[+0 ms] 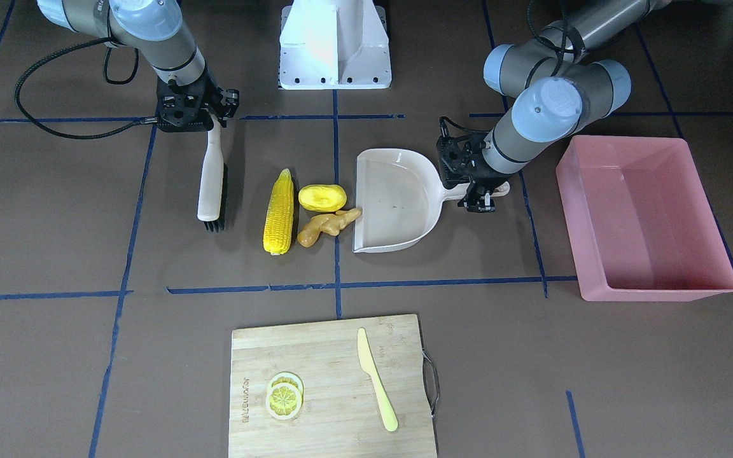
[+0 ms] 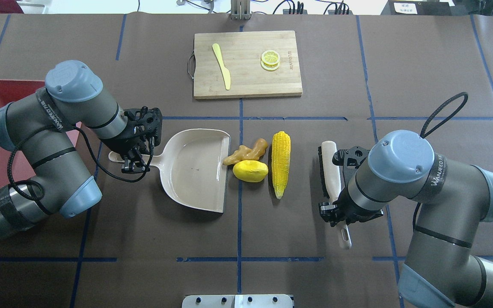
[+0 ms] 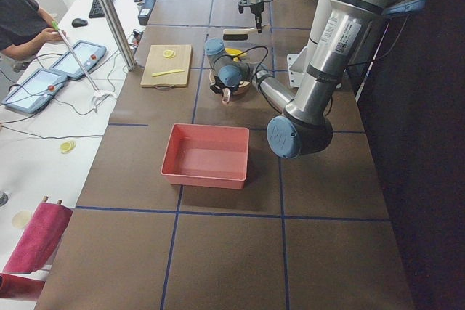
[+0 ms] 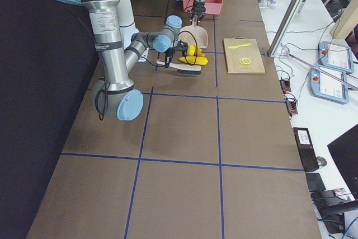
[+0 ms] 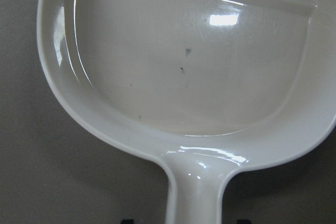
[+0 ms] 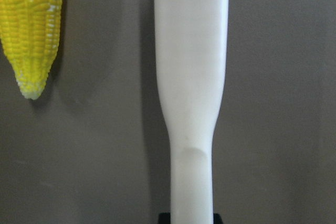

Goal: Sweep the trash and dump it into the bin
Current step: 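Sweep the corn, potato and ginger toward the dustpan with the right gripper's brush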

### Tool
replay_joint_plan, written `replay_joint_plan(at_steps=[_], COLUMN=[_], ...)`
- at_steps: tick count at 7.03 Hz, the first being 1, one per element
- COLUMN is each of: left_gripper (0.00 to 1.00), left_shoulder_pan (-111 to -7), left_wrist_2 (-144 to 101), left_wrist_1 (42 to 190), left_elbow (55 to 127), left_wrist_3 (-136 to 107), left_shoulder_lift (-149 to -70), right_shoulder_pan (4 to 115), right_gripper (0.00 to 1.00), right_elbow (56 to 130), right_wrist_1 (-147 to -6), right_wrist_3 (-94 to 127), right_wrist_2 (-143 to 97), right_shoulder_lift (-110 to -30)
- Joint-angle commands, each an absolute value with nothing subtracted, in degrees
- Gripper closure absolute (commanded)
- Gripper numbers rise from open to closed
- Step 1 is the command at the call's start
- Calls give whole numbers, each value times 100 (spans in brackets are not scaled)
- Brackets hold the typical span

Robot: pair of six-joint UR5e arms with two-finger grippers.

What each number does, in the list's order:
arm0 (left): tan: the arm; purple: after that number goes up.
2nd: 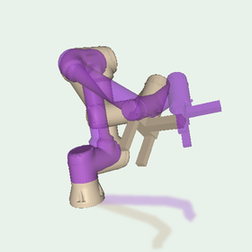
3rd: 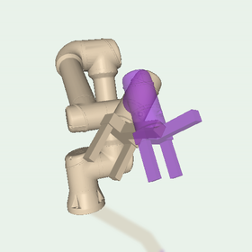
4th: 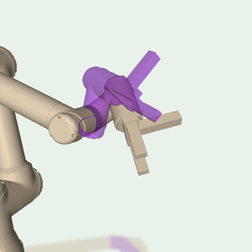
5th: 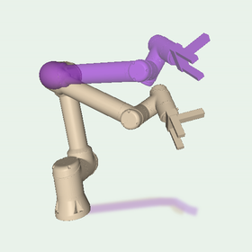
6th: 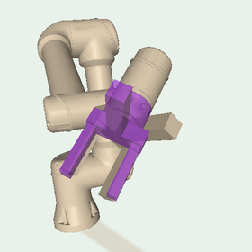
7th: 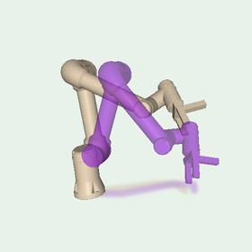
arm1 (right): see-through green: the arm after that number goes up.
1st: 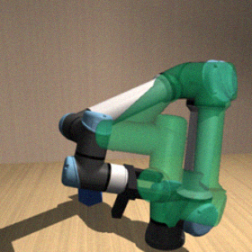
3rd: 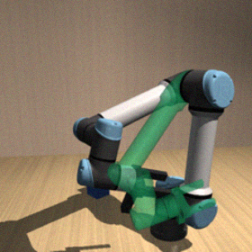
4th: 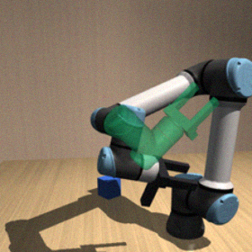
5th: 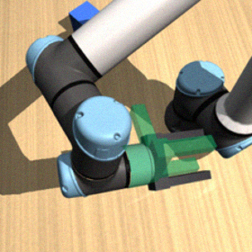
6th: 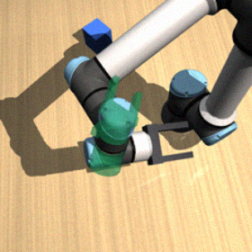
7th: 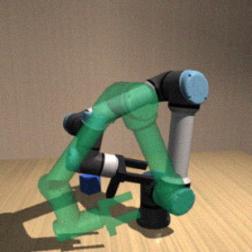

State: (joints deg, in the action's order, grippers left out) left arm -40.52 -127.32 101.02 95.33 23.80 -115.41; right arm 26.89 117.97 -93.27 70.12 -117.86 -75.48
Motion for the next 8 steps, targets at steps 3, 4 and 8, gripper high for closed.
replay_joint_plan(at_steps=[3,4,8], left_gripper=[79,82,88], left_shoulder_pan=[-4052,-4052,-4026], left_wrist_2=[-12700,-12691,-12569], left_wrist_1=[10099,10090,10064], left_elbow=[9676,9738,9730], left_wrist_3=[2355,2347,2189], left_shoulder_lift=[-11514,-11514,-11549], right_shoulder_pan=[2654,2646,2628], right_gripper=[98,98,99], right_elbow=[11733,11725,11233], right_wrist_1=[-9325,-9334,-9334], right_wrist_3=[7066,7075,7295], right_wrist_2=[-11786,-11786,-11795], right_shoulder_lift=[-7462,-7375,-6855])
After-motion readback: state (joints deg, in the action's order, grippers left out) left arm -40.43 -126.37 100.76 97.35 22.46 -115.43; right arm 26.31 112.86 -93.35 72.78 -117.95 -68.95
